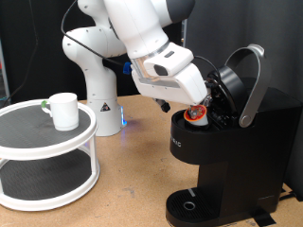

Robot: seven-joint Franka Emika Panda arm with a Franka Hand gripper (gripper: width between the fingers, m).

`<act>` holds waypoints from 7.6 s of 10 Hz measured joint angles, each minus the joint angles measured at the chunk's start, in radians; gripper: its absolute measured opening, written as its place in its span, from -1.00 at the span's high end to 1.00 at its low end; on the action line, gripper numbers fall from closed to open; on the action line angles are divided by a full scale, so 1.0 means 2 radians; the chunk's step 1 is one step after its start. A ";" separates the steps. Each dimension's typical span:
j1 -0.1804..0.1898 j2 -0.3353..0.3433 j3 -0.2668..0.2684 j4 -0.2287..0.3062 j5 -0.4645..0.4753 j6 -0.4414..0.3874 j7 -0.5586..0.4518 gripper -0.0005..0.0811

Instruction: Make a cup of coffee with the keurig machine

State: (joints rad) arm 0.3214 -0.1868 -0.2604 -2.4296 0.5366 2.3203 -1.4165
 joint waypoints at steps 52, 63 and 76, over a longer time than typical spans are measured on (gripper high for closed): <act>-0.043 -0.056 -0.009 0.172 -0.129 -0.188 0.243 -0.98; -0.021 -0.010 0.039 0.213 -0.093 -0.224 0.326 -0.98; -0.002 0.018 0.092 0.239 -0.065 -0.175 0.379 -0.73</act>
State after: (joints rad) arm 0.3172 -0.1508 -0.0774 -1.9515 0.4065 1.9707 -0.6578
